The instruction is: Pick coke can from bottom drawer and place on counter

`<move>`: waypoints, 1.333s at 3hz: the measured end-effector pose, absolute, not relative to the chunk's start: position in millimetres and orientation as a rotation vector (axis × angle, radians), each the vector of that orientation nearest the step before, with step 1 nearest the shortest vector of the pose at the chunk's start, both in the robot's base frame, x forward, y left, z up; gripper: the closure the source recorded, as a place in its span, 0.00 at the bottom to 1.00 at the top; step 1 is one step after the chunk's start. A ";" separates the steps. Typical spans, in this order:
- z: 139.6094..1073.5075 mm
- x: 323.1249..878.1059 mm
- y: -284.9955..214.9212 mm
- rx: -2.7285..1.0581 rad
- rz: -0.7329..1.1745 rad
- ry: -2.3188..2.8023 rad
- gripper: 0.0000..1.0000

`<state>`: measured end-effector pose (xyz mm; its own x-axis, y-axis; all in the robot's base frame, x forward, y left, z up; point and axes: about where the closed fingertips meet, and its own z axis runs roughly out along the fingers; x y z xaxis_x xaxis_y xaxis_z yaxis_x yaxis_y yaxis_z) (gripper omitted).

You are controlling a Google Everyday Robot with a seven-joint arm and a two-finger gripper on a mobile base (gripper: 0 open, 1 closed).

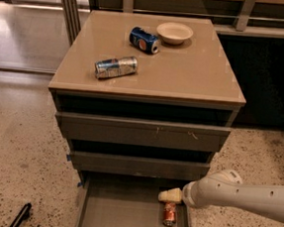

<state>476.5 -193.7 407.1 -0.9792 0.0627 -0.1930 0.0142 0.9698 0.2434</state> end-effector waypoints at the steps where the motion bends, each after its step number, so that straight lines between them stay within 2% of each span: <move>1: 403.1 475.8 -191.5 0.056 0.363 2.925 0.00; 3: 361.5 474.1 -205.1 0.209 0.324 2.935 0.00; 4: 333.5 479.7 -197.8 0.278 0.412 2.907 0.00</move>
Offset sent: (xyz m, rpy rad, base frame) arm -0.0241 -0.0234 -0.0518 -0.1263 0.0689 -0.1740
